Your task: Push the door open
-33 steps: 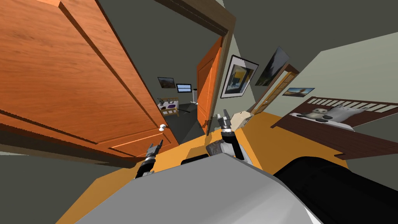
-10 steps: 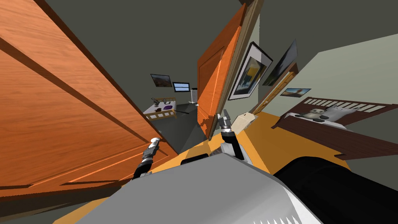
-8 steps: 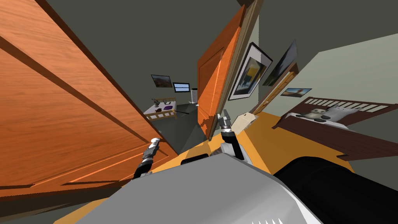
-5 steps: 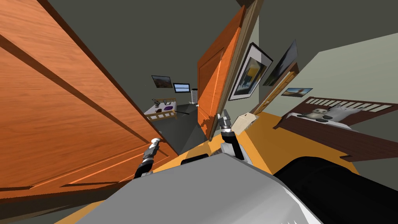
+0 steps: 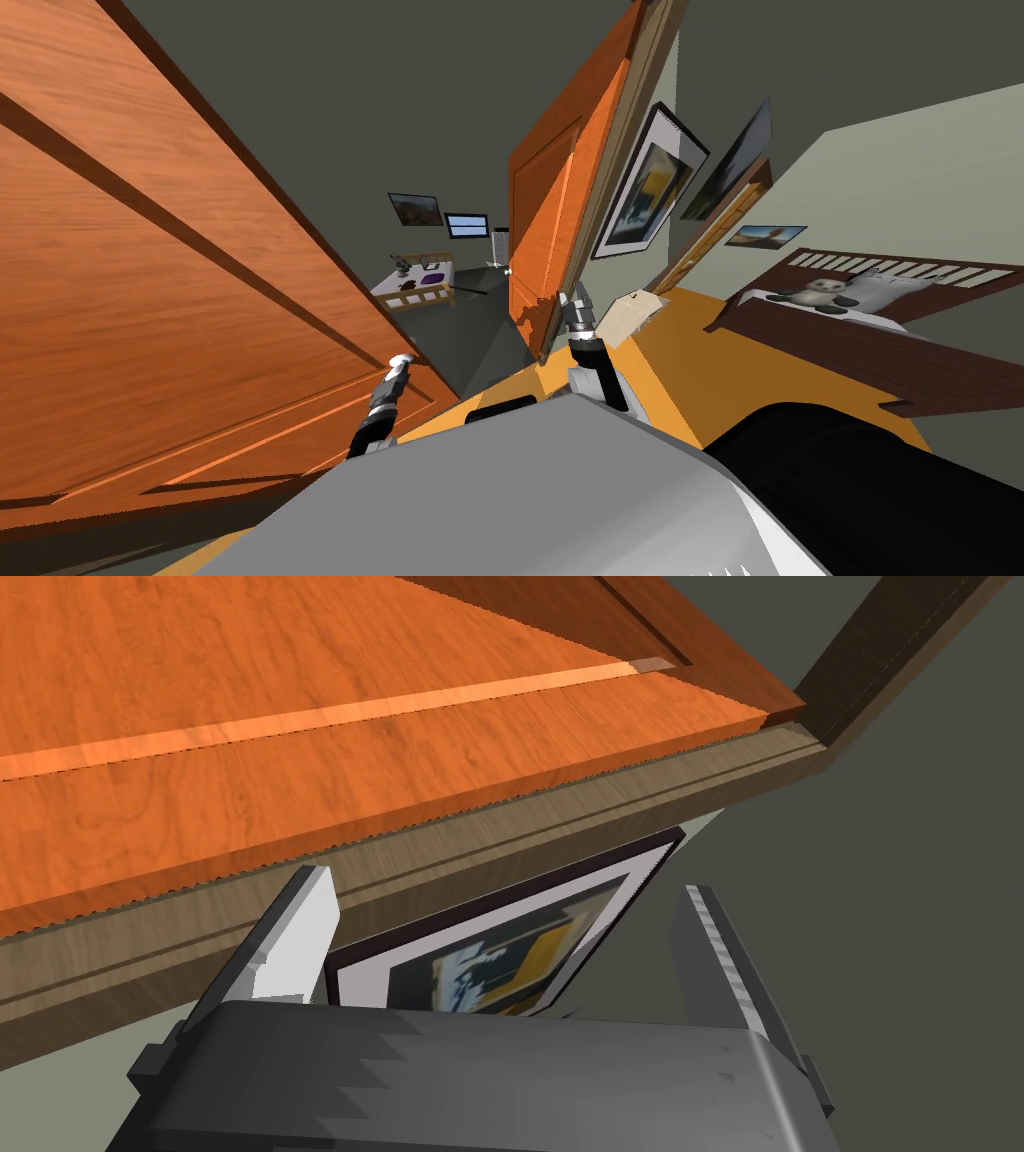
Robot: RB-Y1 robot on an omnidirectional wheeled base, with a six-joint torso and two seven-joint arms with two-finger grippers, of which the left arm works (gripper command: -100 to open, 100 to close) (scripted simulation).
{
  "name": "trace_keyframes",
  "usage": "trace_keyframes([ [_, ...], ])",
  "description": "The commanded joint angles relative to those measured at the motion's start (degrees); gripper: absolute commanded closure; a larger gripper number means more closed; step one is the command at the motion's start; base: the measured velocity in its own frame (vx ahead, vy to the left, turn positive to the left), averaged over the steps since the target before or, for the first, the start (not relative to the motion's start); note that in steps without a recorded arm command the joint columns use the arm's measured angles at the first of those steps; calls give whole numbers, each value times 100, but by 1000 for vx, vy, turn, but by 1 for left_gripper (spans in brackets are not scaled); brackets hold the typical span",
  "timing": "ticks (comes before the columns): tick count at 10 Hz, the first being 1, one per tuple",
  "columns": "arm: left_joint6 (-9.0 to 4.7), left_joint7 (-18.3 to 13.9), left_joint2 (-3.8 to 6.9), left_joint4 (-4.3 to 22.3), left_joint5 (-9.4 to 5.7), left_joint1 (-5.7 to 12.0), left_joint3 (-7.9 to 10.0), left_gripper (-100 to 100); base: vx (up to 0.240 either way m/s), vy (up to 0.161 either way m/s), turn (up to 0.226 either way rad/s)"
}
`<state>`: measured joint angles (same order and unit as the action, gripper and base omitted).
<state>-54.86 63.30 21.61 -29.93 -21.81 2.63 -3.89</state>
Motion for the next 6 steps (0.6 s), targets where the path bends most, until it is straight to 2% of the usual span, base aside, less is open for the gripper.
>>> trace_keyframes([
  [1, 21, -286, -27, -77, -36, -4, 58, 100, 46, 23, 1],
  [2, 21, -329, -27, -77, -36, -4, 58, 100, 32, 17, -6],
  [6, 42, -975, -121, -137, -100, 0, 160, 100, 38, 16, -2],
])
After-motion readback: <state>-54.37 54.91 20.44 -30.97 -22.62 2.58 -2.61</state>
